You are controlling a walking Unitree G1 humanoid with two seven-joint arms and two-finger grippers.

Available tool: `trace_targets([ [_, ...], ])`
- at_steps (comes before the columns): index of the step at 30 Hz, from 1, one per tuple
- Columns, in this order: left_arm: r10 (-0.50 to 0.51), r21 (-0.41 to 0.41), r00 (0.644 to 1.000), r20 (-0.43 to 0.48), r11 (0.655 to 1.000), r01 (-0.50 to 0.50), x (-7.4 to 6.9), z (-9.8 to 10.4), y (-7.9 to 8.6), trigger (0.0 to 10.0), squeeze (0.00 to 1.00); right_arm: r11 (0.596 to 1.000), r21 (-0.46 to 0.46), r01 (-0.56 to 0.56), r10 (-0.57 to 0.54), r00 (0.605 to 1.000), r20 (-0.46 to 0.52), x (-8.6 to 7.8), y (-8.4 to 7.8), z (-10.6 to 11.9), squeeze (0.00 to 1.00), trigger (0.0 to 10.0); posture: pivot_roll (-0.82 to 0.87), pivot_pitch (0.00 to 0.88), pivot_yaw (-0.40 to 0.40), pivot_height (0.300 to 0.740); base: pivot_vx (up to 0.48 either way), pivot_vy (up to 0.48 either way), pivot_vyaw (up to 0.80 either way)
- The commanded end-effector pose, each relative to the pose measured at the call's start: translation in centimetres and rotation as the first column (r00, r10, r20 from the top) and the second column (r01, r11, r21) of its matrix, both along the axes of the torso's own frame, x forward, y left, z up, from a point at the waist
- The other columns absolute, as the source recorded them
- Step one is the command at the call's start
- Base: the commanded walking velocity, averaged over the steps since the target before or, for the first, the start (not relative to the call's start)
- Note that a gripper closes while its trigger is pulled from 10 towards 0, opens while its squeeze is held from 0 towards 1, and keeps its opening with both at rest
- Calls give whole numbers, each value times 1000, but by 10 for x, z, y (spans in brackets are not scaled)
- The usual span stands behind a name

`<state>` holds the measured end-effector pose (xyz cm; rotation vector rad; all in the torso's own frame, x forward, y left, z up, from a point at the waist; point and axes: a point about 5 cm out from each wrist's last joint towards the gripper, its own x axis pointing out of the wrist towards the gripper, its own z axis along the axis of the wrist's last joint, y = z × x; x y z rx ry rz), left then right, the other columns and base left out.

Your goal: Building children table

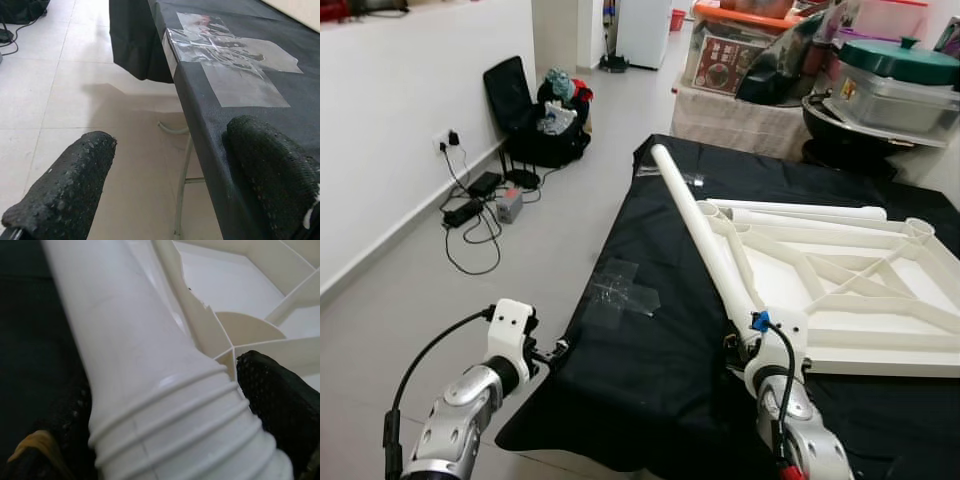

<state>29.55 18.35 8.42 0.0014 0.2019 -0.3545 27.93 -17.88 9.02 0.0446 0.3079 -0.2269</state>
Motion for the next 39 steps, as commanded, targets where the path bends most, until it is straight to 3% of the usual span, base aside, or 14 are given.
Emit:
trace_targets([
  [1, 5, 16, 1000, -11, 1000, -4, -1, -3, 5, 10000, 0, 1000, 0, -8, 8, 998, -60, -6, -3, -14, 1000, 0, 73, 0, -138, 740, 0, 0, 0],
  [7, 35, 33, 999, -7, 999, -35, 1, 0, 18, 10000, 0, 999, -9, -49, 49, 999, -21, 1, 0, -9, 1000, 0, 83, 0, -143, 740, 0, 0, 0],
  [8, 37, 34, 999, -5, 999, -36, 0, 0, 19, 10000, 0, 998, -10, -54, 54, 998, -12, 2, 1, -7, 796, 0, 82, 0, -142, 740, 0, 0, 0],
  [10, 32, 30, 999, -6, 999, -32, -1, -1, 16, 10000, 0, 997, -4, -75, 75, 997, 15, 4, 4, -4, 43, 0, 77, 0, -139, 740, 0, 0, 0],
  [13, 29, 27, 1000, -7, 999, -29, -2, -2, 13, 10000, 0, 996, 4, -92, 92, 995, 31, 4, 7, -2, 43, 0, 77, 0, -139, 740, 0, 0, 0],
  [14, 27, 24, 1000, -6, 999, -27, -1, -2, 12, 10000, 0, 995, 17, -100, 99, 994, 44, 4, 8, -1, 0, 0, 76, 0, -136, 740, 0, 0, 0],
  [32, 29, 14, 1000, 7, 999, -29, 4, 2, 11, 10000, 0, 983, 147, -108, 70, 968, 240, 14, 7, 25, 0, 0, 73, 0, -127, 740, 0, 0, 0],
  [35, 36, -25, 999, 13, 999, -36, 7, 7, 11, 10000, 0, 975, 169, -144, 93, 956, 277, 16, 11, 30, 0, 0, 74, 0, -125, 740, 0, 0, 0],
  [39, 30, -213, 999, 26, 977, -24, 13, 27, 10, 10000, 0, 928, 217, -304, 203, 898, 391, 13, 26, 46, 0, 0, 72, 0, -120, 740, 0, 0, 0],
])
